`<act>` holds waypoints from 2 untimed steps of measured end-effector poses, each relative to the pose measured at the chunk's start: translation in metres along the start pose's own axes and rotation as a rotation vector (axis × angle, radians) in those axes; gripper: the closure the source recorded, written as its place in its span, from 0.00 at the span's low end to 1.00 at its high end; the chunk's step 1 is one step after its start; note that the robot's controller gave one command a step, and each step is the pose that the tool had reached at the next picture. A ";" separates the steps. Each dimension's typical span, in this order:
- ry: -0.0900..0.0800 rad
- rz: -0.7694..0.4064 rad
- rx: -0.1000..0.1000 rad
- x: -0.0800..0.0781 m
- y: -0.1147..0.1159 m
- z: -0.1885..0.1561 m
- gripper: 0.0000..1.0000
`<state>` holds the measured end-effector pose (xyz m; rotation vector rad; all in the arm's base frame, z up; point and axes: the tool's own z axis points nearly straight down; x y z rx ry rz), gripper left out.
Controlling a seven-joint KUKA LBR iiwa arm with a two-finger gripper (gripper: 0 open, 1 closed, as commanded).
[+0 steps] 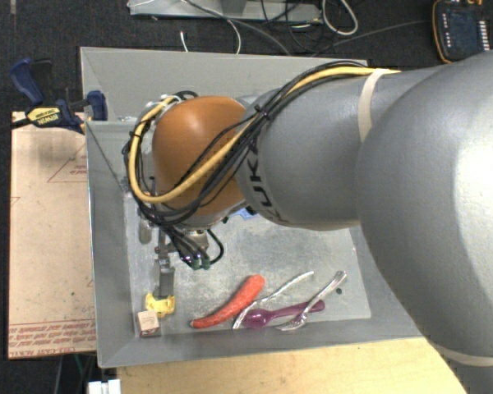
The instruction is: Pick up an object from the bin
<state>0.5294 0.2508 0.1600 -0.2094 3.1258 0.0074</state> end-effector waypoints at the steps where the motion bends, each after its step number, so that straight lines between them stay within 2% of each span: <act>1: 0.025 -0.608 0.000 0.045 -0.101 0.061 0.00; 2: -0.014 -0.433 0.000 0.036 0.006 0.087 0.00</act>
Offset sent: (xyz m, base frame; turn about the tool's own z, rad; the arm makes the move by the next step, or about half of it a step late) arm -0.0399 0.0020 -0.0900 -0.4353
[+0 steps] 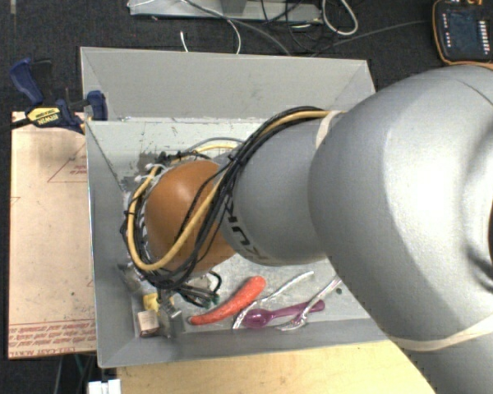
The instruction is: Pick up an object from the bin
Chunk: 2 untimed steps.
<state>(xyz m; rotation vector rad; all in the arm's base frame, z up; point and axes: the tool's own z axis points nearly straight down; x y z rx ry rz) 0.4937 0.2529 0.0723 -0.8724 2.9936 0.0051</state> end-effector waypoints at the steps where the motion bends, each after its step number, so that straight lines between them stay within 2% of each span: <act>1: 0.027 -0.214 -0.006 0.069 -0.098 0.000 1.00; 2: 0.027 -0.217 -0.006 0.068 -0.097 0.000 1.00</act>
Offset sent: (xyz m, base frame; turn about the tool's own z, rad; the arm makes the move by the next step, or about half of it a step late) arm 0.0000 0.0000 0.0000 0.0000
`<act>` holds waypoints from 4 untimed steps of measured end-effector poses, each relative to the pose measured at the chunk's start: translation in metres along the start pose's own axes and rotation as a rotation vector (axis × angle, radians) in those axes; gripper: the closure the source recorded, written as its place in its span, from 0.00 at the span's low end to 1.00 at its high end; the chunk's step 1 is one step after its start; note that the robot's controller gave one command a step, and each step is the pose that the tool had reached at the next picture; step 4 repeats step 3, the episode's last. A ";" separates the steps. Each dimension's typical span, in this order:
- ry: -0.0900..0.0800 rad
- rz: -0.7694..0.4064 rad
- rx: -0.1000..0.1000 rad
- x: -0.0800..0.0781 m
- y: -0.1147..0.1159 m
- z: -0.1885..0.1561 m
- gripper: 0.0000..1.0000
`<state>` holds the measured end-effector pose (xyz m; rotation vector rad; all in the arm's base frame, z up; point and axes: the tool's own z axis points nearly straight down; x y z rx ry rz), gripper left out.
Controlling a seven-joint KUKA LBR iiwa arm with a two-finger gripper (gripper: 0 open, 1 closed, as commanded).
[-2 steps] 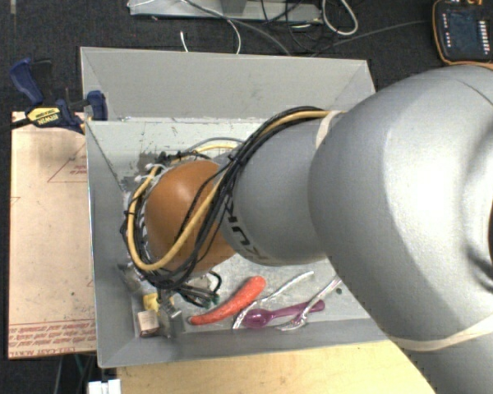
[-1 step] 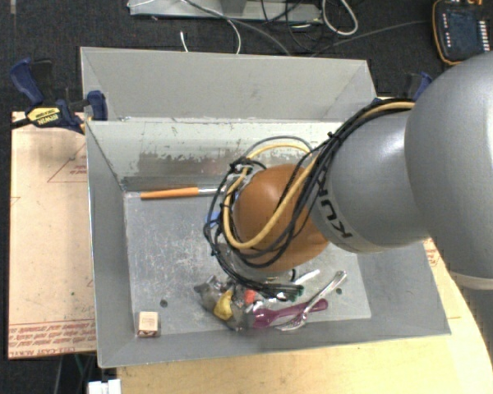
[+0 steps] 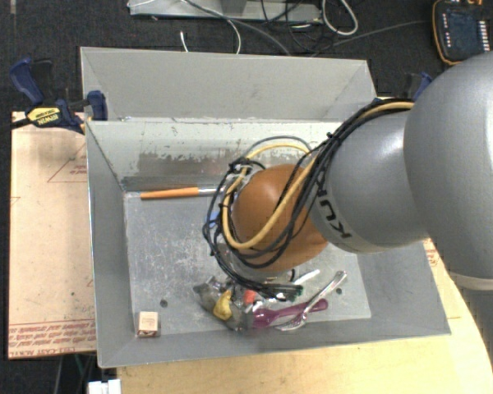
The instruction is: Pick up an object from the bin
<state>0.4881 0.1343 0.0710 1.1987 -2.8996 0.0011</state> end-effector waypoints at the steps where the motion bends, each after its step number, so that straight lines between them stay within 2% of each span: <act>1: 0.000 0.002 -0.001 0.000 0.000 -0.002 1.00; 2: 0.000 0.003 -0.002 0.000 0.001 -0.007 1.00; 3: 0.003 0.004 -0.005 0.001 0.002 -0.028 1.00; 4: 0.003 0.004 -0.005 0.001 0.002 -0.028 1.00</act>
Offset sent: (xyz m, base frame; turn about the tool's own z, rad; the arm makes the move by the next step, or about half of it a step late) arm -0.0002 0.0003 0.0109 0.0013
